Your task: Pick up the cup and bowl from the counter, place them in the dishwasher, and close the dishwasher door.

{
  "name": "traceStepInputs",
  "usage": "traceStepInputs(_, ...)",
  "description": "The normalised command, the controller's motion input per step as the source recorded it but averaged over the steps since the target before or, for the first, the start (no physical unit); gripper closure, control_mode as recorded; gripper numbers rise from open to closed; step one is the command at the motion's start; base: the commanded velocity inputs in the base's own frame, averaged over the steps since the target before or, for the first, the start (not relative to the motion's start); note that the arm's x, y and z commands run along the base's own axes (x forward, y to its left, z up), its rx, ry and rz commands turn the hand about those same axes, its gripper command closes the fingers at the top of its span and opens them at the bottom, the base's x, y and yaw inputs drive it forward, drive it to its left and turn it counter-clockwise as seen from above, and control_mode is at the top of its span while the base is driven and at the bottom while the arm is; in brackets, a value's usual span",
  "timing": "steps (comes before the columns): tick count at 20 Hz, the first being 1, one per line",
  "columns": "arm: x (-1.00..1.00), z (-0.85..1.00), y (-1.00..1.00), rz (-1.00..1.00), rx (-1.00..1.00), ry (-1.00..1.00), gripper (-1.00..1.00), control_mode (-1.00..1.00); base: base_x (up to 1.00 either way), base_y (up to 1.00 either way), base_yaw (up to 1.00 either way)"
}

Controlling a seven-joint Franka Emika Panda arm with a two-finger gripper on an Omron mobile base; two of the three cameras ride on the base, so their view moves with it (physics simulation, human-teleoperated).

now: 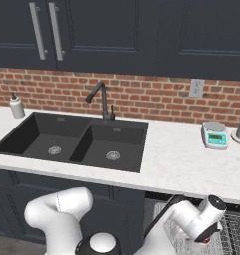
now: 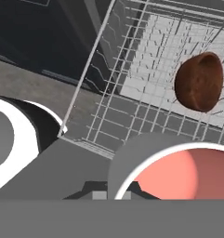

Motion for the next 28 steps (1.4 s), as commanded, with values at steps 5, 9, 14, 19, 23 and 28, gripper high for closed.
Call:
traceStepInputs(5,0.12,-0.19,0.00,0.07,0.08,-0.01,1.00,-1.00,0.00,0.00,0.00)
traceStepInputs(9,0.33,-0.24,0.00,0.03,0.06,-0.01,1.00,-1.00,0.00,0.00,0.00)
traceStepInputs(14,0.30,-0.15,0.00,0.02,0.02,0.00,1.00,-1.00,0.00,0.00,0.00)
traceStepInputs(19,0.23,-0.07,0.00,0.00,0.00,0.00,1.00,-1.00,0.00,0.00,0.00)
traceStepInputs(23,0.08,-0.25,0.00,0.00,0.00,0.00,1.00,-1.00,0.00,0.00,0.00)
traceStepInputs(28,0.00,-0.46,0.09,0.00,0.00,0.00,1.00,-1.00,0.00,0.00,0.00)
